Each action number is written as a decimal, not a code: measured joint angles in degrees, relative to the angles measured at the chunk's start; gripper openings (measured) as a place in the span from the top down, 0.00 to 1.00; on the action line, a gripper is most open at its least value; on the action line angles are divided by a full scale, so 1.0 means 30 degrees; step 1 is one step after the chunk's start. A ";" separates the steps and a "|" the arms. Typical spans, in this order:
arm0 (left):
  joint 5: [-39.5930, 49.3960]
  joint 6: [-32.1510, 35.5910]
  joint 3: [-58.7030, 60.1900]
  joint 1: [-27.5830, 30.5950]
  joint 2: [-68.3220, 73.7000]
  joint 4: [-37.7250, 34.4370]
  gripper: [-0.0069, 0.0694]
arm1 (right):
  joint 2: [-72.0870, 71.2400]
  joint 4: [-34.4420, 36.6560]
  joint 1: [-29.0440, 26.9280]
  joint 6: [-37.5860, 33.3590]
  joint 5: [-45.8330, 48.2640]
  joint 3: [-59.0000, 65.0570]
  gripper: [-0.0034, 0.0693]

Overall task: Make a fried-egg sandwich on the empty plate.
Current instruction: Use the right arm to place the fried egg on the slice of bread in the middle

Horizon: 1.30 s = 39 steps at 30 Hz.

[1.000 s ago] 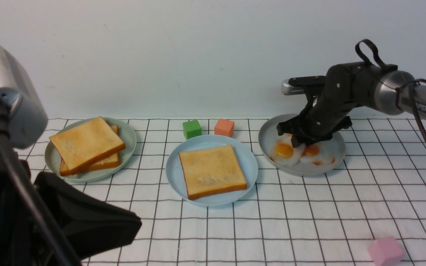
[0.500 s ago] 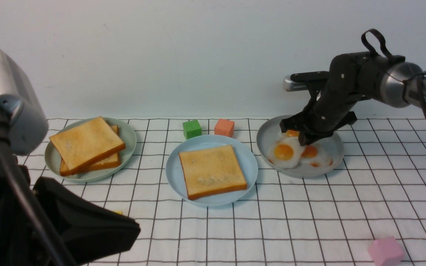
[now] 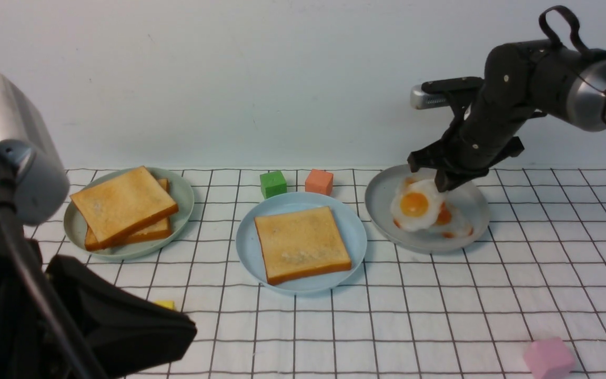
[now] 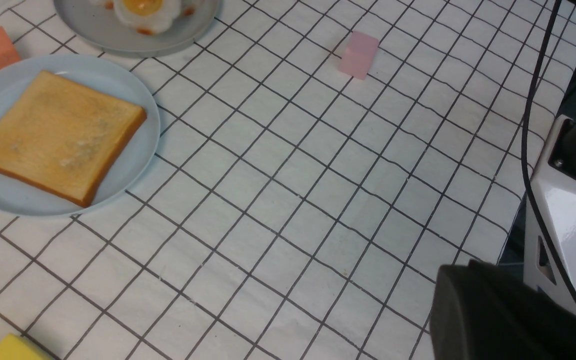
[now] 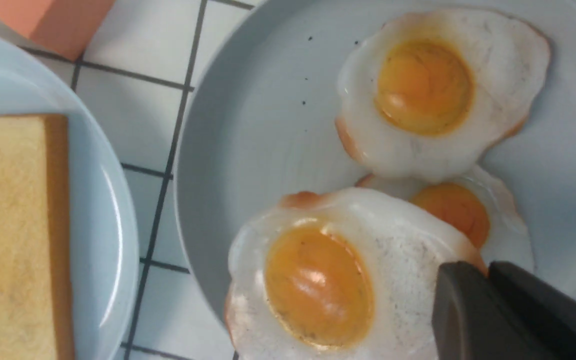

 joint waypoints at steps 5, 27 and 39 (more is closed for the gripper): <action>-0.0059 0.0000 0.0000 0.0000 0.0000 0.0701 0.93 | -0.1401 0.1236 0.0000 -0.0721 0.0938 0.0000 0.89; -0.2093 -0.3902 0.0000 0.0000 0.0000 0.4351 0.93 | 0.1504 0.8511 0.3698 -0.2873 -0.2284 0.0061 0.88; -0.2055 -0.3965 0.0000 0.0000 0.0000 0.4368 0.93 | 0.1989 0.6537 0.3698 -0.1188 -0.3013 0.0061 0.39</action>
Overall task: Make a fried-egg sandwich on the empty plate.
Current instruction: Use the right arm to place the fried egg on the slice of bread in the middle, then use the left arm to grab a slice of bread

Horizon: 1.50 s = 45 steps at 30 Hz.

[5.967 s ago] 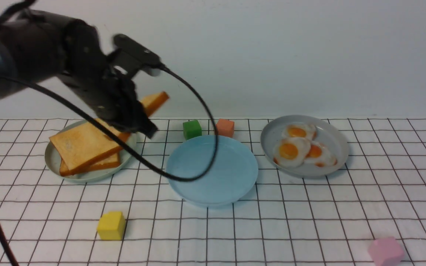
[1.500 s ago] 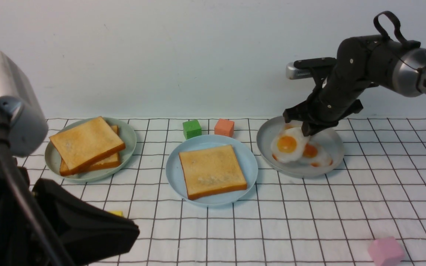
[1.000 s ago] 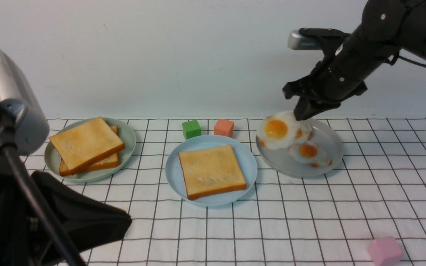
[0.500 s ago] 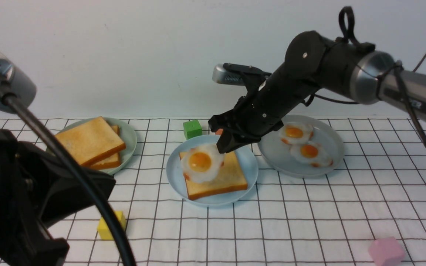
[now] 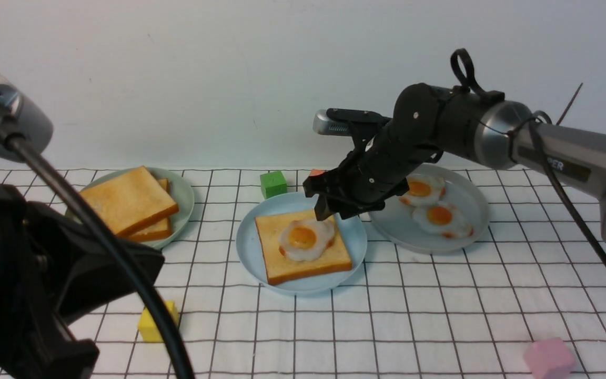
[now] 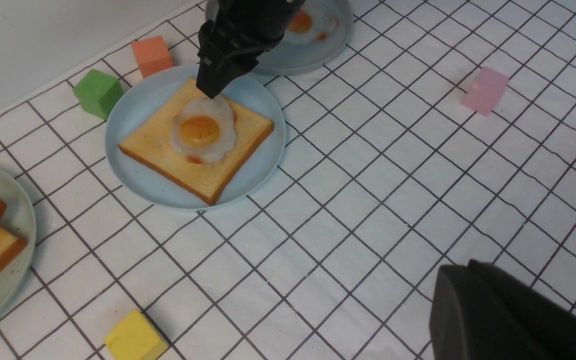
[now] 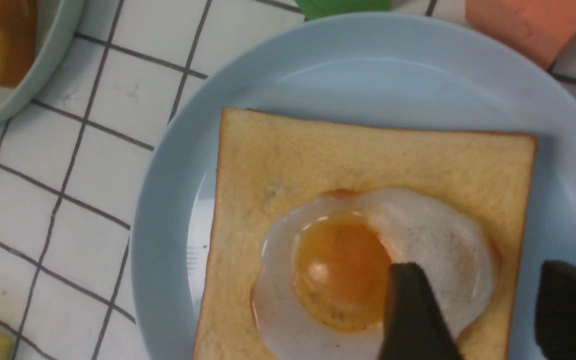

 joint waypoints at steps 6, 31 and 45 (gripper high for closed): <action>0.0099 -0.2304 0.0000 0.0000 0.1339 0.1338 0.93 | -0.2201 -0.1111 0.0000 0.0000 0.2655 0.0000 0.24; -0.1784 0.1375 -0.7879 0.9824 1.9407 0.2646 0.87 | -2.1970 -0.4430 0.2106 0.0507 0.4674 1.4273 0.94; -0.3540 0.1424 -0.9548 0.9824 2.2835 0.5932 0.39 | -2.2594 -0.4395 0.2106 0.0507 0.4734 1.4720 0.92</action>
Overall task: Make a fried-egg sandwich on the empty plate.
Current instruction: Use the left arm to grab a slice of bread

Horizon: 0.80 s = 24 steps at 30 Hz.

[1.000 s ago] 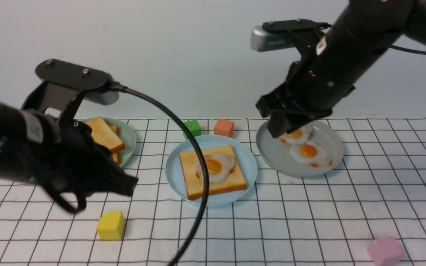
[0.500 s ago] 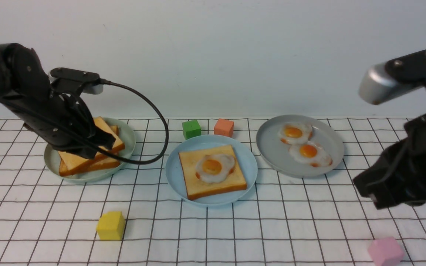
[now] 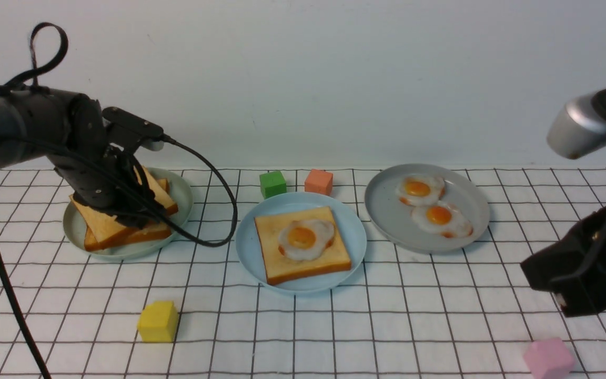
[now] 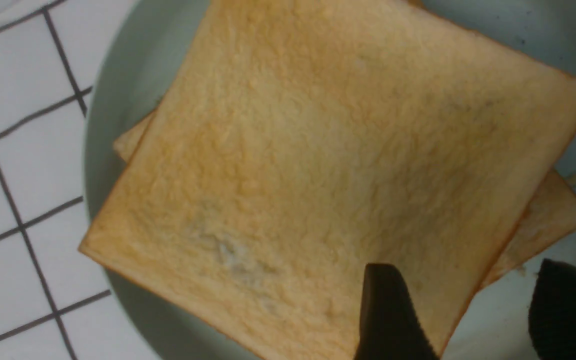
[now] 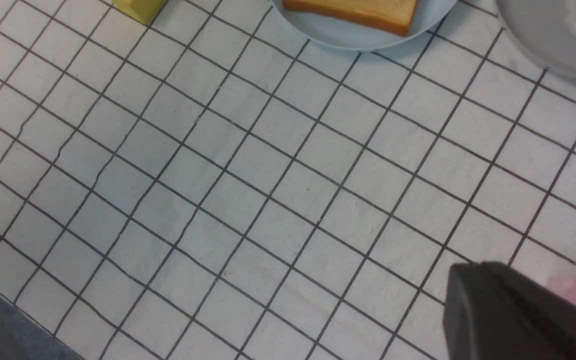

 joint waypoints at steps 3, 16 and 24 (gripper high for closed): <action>-0.0300 0.0009 0.0000 0.0000 0.0381 0.0249 0.38 | 0.0000 0.0090 0.0000 0.0007 0.0000 0.0000 0.92; -0.0731 0.0138 -0.0222 0.0000 0.1003 0.0738 0.66 | 0.0000 0.0947 0.0000 0.0066 0.0367 0.0042 0.89; -0.0090 0.0258 -0.0209 -0.0033 0.0415 0.0314 0.89 | -0.1030 0.0983 0.0000 0.0066 0.0615 0.0042 0.88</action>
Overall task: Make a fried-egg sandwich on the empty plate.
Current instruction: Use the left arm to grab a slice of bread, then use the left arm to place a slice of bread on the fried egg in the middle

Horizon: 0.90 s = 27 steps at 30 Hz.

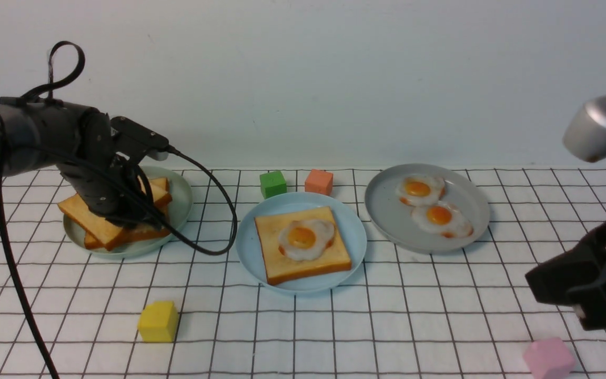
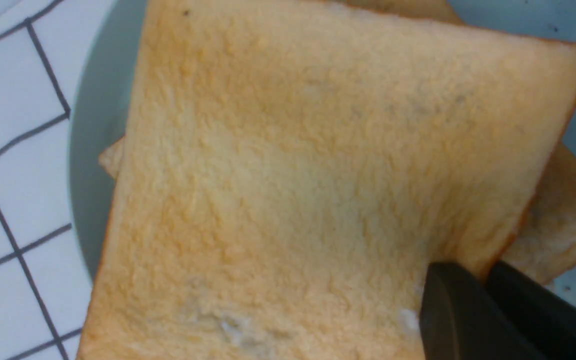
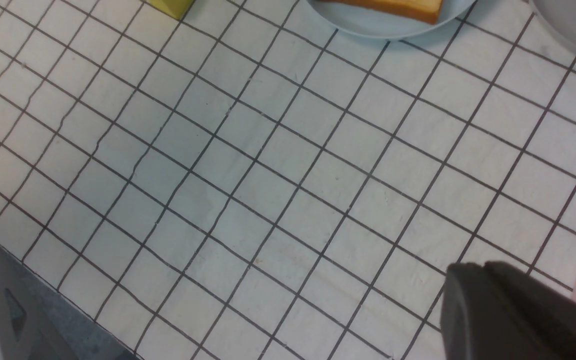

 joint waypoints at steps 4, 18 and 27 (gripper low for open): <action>0.0799 -0.0035 0.0138 -0.0659 -0.1580 -0.0121 0.89 | -0.1261 -0.0211 -0.0017 0.0000 0.0040 0.0000 0.88; 0.1644 0.2521 0.0138 -0.7518 -0.3497 0.0232 0.89 | -0.4947 -0.3517 -0.0017 0.1269 0.1309 0.0018 0.87; -0.0355 0.4544 0.0138 -0.9575 -0.1541 0.0458 0.89 | -0.5425 -0.3944 -0.0017 0.1988 0.2094 0.0236 0.86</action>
